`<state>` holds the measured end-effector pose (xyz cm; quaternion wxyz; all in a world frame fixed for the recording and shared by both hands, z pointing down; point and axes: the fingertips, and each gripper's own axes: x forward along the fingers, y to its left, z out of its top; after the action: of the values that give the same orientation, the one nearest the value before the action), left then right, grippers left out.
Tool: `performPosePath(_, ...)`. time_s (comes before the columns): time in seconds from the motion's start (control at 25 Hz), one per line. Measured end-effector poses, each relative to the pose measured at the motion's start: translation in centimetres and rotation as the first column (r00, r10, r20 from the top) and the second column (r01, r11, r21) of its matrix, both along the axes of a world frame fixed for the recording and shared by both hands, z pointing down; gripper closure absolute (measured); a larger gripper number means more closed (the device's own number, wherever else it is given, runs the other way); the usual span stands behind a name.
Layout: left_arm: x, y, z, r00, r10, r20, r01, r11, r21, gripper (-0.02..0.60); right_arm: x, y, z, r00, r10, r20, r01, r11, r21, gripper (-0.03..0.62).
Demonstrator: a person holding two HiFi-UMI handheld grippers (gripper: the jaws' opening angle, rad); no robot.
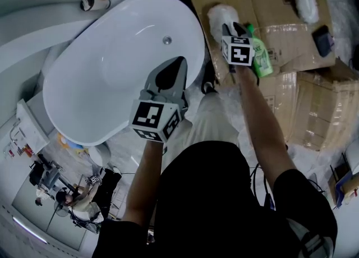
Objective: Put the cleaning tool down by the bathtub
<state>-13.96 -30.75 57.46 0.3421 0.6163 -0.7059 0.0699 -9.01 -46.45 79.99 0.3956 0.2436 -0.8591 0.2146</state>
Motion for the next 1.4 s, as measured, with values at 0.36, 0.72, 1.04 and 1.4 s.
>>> performPosePath(0.36, -1.0, 3.3, -0.5, 0.999, 0.018, 0.029, -0.018, 1.000, -0.003, 0.583, 1.5, 1.5, -3.7, 0.998, 0.046, 0.039, -0.048, 0.996, 0.074, 0.474)
performPosePath(0.72, -2.0, 8.3, -1.2, 0.996, 0.062, 0.057, -0.064, 0.998, 0.029, 0.583, 4.3, 7.4, -6.3, 0.997, 0.081, 0.019, -0.082, 0.990, 0.117, 0.474)
performPosePath(1.04, -1.6, 13.0, -3.8, 0.985, 0.150, 0.082, -0.157, 0.983, 0.096, 0.583, 6.0, 14.6, -9.9, 0.991, 0.130, 0.024, -0.133, 0.978, 0.159, 0.474)
performPosePath(1.4, -0.9, 19.1, -6.6, 0.964, 0.248, 0.100, -0.261, 0.953, 0.154, 0.583, 7.1, 22.5, -16.2, 0.981, 0.179, 0.080, -0.193, 0.953, 0.232, 0.474)
